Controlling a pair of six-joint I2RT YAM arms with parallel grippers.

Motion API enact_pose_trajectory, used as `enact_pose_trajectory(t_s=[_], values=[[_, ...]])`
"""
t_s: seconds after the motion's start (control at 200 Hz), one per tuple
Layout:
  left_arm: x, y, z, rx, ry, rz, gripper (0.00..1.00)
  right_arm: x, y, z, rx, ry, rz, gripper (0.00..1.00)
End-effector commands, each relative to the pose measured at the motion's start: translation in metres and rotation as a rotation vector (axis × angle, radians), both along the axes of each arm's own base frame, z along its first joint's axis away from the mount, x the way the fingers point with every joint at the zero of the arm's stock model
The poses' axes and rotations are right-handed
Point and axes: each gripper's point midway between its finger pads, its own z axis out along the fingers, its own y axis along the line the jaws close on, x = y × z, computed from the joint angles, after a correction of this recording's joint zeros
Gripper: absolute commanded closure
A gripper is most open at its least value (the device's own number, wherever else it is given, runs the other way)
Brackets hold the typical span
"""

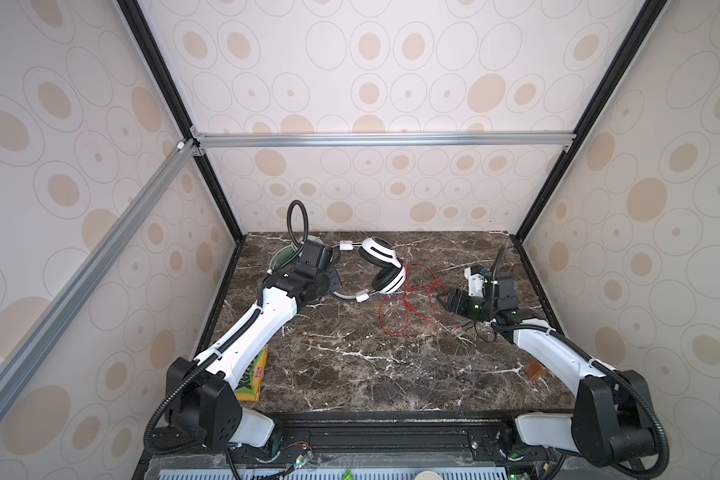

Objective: Wrap the headphones

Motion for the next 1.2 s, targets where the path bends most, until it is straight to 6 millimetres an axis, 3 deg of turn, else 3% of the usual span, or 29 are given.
enact_pose_trajectory(t_s=[0.0,0.12,0.225,0.355,0.53,0.63,0.835,0.955,1.195], values=[[0.007,-0.009,0.032,-0.096,-0.098,-0.007,1.0,0.001,0.003,0.014,-0.099,-0.064,0.016,0.3],[0.004,-0.014,0.031,-0.109,-0.05,-0.024,1.0,0.003,0.008,0.017,-0.12,-0.083,0.034,0.3],[-0.002,0.007,0.027,-0.02,0.028,0.069,1.0,0.004,0.013,0.019,-0.12,-0.101,0.058,0.3],[-0.005,0.015,0.033,0.033,0.078,0.094,1.0,0.003,0.02,0.018,-0.104,-0.137,0.097,0.3],[-0.007,0.017,0.062,0.048,0.08,0.094,1.0,0.004,0.026,0.013,-0.151,-0.138,0.182,0.29],[-0.017,0.036,0.079,0.035,0.054,0.191,1.0,0.012,0.021,0.014,-0.209,-0.111,0.177,0.29],[-0.023,0.055,0.103,-0.1,0.079,0.194,1.0,0.035,0.008,0.006,-0.257,-0.086,0.09,0.28],[-0.02,0.053,0.121,-0.197,0.019,0.162,1.0,0.043,0.023,0.003,-0.169,-0.096,0.125,0.28],[-0.021,0.057,0.184,-0.283,-0.156,0.136,1.0,0.062,0.059,-0.005,0.002,-0.071,0.216,0.28]])
